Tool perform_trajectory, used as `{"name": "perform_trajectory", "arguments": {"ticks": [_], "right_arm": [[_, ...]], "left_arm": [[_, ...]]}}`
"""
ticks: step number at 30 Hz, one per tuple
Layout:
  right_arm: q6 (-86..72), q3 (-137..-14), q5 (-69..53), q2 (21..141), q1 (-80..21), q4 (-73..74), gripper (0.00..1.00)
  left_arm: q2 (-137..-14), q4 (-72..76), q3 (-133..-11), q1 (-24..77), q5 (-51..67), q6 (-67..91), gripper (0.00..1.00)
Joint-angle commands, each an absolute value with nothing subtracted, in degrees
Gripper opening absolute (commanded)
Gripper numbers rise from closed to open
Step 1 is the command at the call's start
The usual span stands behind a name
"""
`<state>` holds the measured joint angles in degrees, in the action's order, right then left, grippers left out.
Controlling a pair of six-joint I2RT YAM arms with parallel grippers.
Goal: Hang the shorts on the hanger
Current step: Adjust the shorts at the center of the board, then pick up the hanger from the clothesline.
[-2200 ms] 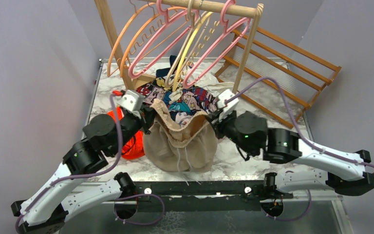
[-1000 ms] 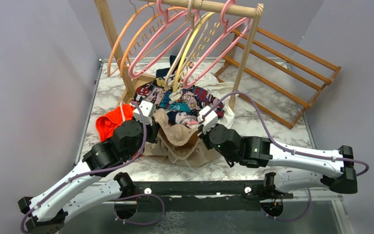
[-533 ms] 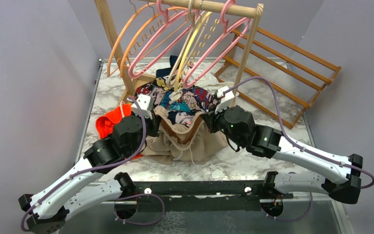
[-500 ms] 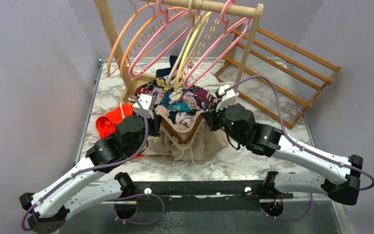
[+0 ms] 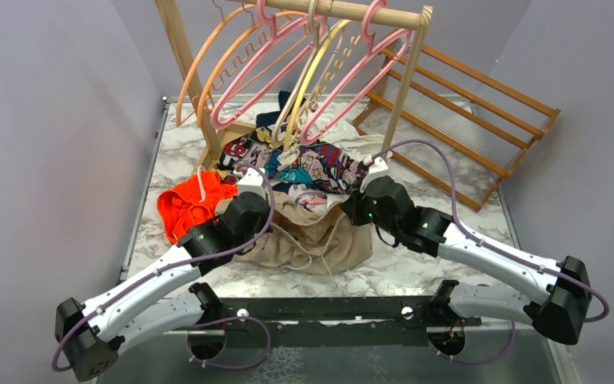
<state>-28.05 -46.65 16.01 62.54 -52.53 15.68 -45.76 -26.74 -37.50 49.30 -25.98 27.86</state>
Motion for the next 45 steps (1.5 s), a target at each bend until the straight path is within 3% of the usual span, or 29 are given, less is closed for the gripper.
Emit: {"name": "perform_trajectory", "arguments": {"ticks": [1, 8, 15, 23, 29, 39, 45], "right_arm": [[-27.3, -50.1, 15.2, 62.4, -52.5, 13.1, 0.01], [-31.0, -43.4, 13.1, 63.5, -52.5, 11.5, 0.01], [-27.7, -43.0, 9.1, 62.4, -52.4, 13.7, 0.02], [-23.8, -46.6, 6.1, 58.9, -52.5, 18.0, 0.51], [-18.9, -53.2, 2.9, 56.1, -52.5, 22.3, 0.71], [-18.1, -74.3, 6.5, 60.5, -52.5, 25.0, 0.75], [-24.6, -86.3, 15.5, 68.5, -52.5, 23.6, 0.75]], "left_arm": [[-50.3, -21.1, -43.8, 46.8, -23.2, 26.8, 0.0], [-54.6, -15.8, -35.1, 39.3, -10.1, 33.2, 0.0], [-51.9, -15.9, -32.6, 38.1, -9.2, 33.1, 0.01], [-51.0, -16.1, -32.4, 38.1, -8.0, 32.8, 0.36], [-50.5, -18.4, -34.2, 38.1, -8.2, 31.6, 0.53], [-46.6, -23.6, -37.1, 38.1, -8.8, 30.2, 0.86], [-46.0, -25.2, -38.2, 38.1, -9.7, 28.8, 0.91]]}}
